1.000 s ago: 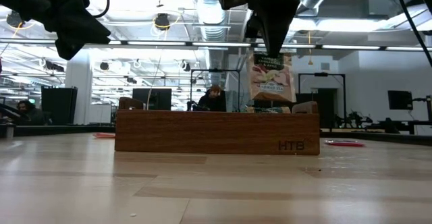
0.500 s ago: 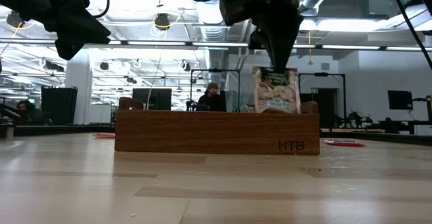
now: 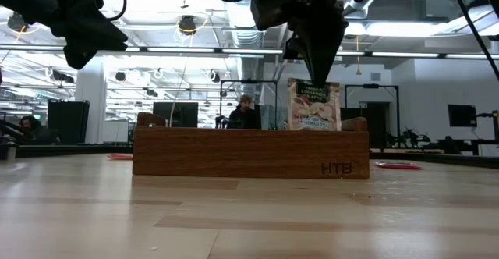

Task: Pick & Place Tea
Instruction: Put the gold tea bag into the right section of the wooden organizer

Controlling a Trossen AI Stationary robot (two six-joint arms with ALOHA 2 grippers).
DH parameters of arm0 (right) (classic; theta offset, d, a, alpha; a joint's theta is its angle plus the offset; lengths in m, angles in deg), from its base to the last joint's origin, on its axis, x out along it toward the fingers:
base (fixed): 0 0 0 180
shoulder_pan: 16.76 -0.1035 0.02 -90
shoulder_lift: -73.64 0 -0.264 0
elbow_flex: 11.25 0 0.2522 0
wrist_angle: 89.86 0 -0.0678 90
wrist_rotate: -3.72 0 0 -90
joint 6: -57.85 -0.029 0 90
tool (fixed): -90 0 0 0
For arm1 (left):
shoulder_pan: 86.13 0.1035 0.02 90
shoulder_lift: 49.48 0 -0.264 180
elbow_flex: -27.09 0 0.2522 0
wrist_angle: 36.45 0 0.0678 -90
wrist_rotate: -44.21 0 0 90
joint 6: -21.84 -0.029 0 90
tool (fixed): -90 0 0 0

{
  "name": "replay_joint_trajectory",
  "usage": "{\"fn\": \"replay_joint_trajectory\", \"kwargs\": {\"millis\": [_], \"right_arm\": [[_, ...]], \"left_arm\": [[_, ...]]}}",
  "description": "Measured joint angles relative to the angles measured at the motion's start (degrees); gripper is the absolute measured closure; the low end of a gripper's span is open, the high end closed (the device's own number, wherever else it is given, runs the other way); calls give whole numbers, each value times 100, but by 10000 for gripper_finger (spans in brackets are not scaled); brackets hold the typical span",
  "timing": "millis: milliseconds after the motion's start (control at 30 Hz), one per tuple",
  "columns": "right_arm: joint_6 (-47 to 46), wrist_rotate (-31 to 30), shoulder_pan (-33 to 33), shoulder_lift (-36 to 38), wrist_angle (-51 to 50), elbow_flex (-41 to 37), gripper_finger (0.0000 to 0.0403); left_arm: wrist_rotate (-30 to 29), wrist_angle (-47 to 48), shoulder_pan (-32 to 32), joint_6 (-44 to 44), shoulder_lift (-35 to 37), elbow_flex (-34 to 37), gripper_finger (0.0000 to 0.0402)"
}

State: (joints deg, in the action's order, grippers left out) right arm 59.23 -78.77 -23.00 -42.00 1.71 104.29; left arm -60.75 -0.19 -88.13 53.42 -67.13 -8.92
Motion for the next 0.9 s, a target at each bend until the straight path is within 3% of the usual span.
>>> {"fn": "replay_joint_trajectory", "kwargs": {"millis": [233,900], "right_arm": [[-83,6,0,4,103,-364,403],[62,4,0,4,323,-379,403]], "left_arm": [[0,0,-2,0,-1,0,326],[0,-2,0,37,-2,0,326]]}}
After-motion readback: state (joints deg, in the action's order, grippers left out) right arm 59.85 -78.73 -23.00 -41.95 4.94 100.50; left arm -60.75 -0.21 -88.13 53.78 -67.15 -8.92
